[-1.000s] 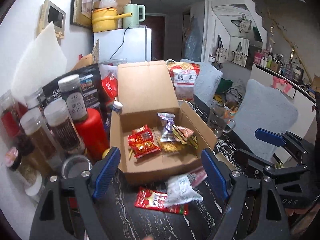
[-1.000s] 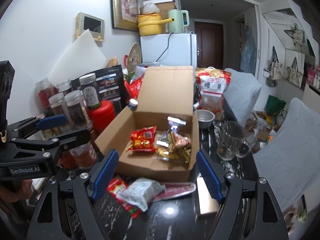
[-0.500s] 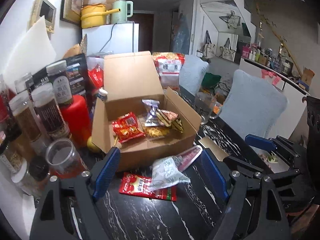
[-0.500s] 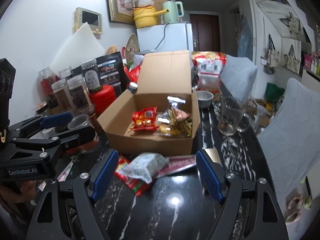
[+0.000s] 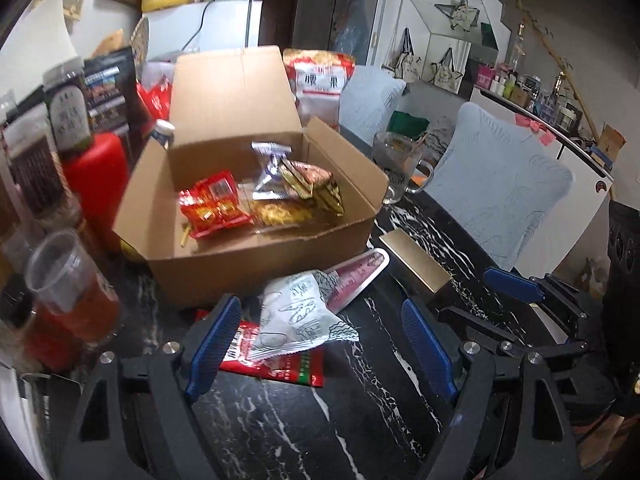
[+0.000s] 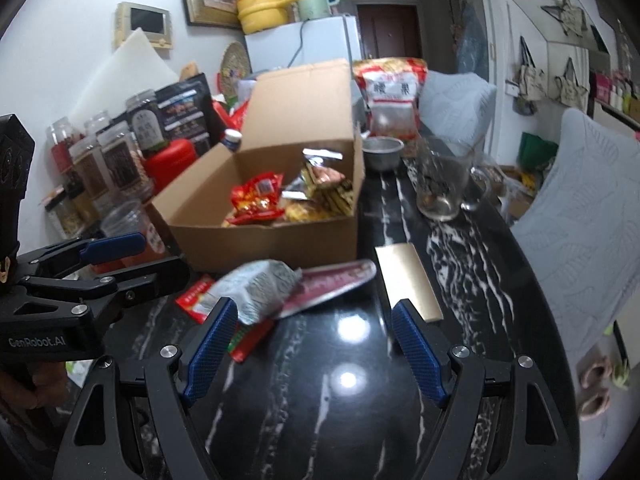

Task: Organize snacks
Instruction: 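Grasp the white bread-print packet with the left gripper while the right gripper grasps the gold box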

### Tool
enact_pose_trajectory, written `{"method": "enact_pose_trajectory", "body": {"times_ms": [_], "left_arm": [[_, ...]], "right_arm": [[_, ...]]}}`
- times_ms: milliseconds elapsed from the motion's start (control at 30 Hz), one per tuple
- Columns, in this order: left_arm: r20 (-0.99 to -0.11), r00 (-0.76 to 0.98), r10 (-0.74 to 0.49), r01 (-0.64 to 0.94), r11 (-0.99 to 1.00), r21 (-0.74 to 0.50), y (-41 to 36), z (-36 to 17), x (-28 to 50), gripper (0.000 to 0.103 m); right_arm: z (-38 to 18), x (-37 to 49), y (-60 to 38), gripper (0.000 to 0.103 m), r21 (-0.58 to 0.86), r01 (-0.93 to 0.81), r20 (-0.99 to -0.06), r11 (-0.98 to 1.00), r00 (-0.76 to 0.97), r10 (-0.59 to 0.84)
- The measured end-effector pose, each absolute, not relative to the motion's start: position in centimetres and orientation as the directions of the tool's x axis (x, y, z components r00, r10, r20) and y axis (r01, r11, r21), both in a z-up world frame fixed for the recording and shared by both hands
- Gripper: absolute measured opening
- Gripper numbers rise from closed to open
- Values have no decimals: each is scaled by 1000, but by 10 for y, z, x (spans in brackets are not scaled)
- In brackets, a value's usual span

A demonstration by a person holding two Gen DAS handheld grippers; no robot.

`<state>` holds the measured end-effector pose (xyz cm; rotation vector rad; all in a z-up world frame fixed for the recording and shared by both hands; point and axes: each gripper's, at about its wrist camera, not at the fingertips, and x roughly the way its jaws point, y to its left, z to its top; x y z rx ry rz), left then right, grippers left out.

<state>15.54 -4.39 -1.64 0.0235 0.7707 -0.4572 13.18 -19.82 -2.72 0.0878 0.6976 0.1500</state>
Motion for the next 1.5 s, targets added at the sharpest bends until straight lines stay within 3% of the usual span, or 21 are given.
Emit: {"method": "enact_pose_trajectory", "body": {"times_ms": [833,933,1000,1067,1233,1500], "left_arm": [[-817,502,-282,321,939,-127,-70,-96,230,83],[-817,490,-303,316,936,-158,-67,-101,233,80],[-817,492,-300,310,938,-158,-67,-102,235,71],[-824,486,-290,299,941,-155,-65,-106,236,63],[-816,494,-300,310,938,-157,-64,-104,230,60],[-814,489,-312,325,932,-162,-60,-99,200,59]], "right_arm": [[-98,212,-249,80,76,13,-768,997,639,50],[-104,220,-257,80,99,31,-783,995,619,59],[-106,223,-260,80,108,41,-790,993,610,61],[-106,223,-262,77,115,44,-791,992,609,64],[-107,217,-259,47,134,22,-789,991,607,94],[-106,191,-252,46,117,14,-791,993,606,85]]}}
